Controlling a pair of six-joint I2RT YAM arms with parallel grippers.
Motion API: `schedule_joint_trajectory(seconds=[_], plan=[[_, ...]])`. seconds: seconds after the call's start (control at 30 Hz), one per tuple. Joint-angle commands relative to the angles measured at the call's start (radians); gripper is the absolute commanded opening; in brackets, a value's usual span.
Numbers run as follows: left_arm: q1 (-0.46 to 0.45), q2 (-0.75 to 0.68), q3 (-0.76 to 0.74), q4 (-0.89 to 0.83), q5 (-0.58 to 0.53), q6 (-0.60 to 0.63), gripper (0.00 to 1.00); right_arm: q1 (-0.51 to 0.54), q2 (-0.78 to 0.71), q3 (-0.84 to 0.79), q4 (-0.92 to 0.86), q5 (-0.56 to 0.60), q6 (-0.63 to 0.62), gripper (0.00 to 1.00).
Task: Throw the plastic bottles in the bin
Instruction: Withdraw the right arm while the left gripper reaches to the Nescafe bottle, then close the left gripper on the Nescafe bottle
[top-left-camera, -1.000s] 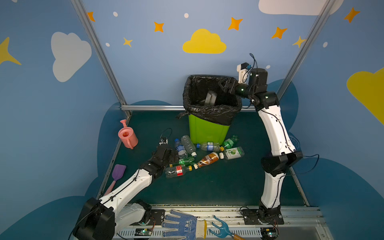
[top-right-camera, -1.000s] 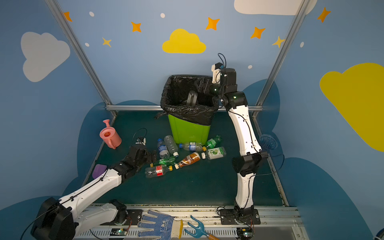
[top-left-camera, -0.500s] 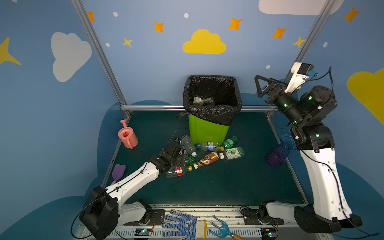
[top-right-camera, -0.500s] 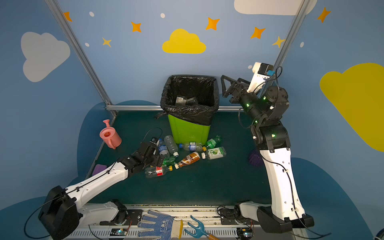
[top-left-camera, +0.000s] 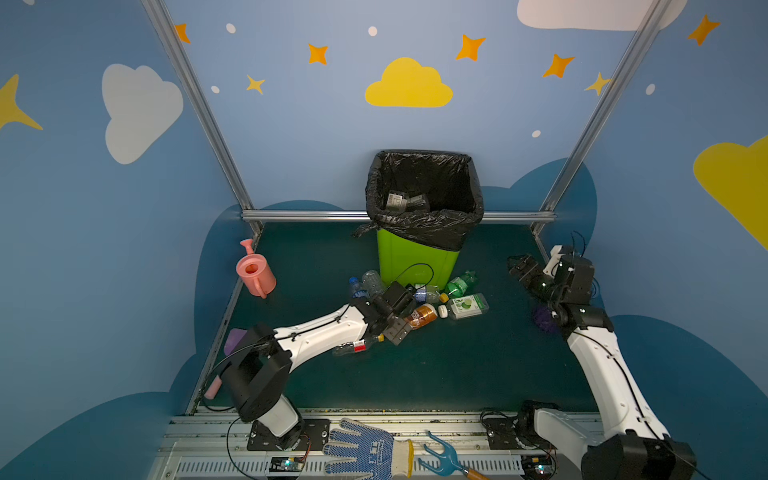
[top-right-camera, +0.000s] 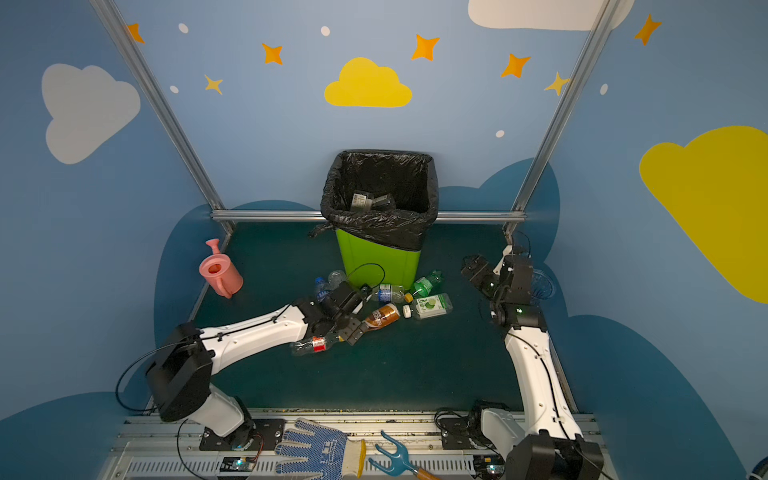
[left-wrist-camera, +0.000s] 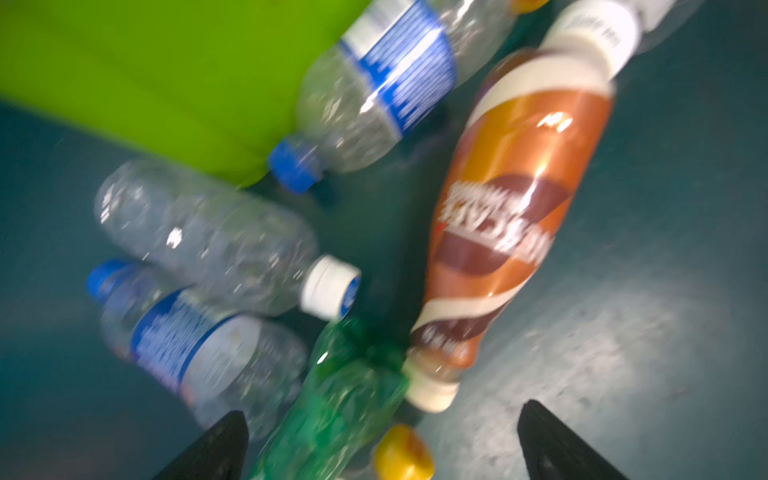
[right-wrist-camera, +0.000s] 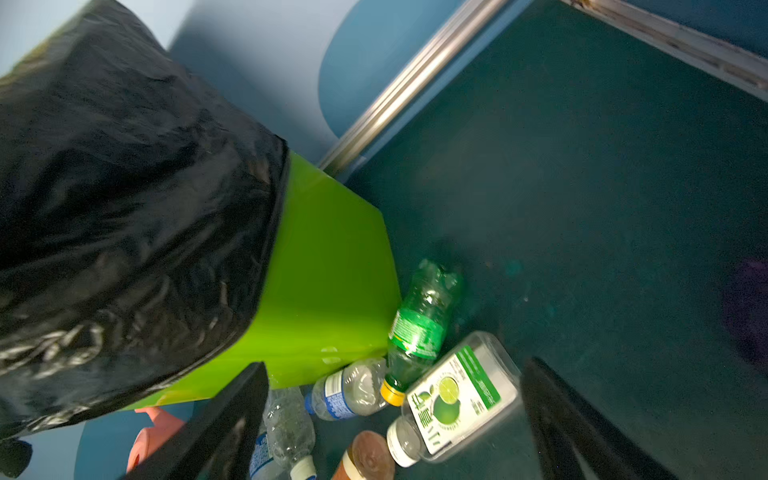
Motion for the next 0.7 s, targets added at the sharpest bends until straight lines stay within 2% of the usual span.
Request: schedule_joint_trajectory(seconds=[0.0, 0.13, 0.27, 0.67], plan=[[-0.014, 0.082, 0.115, -0.064, 0.067, 0.037, 1.00, -0.027, -0.056, -0.103, 0.006, -0.021, 0.045, 0.94], [-0.031, 0.202, 0.256, -0.162, 0.085, 0.061, 0.99, -0.065, -0.100, -0.192, -0.014, -0.031, 0.050, 0.94], [-0.051, 0.285, 0.331, -0.205, 0.080, 0.078, 0.98, -0.096, -0.126, -0.255, 0.005, -0.047, 0.065, 0.94], [-0.066, 0.482, 0.548, -0.331, -0.011, 0.082, 0.87, -0.136, -0.073, -0.281, 0.011, -0.093, 0.068, 0.94]])
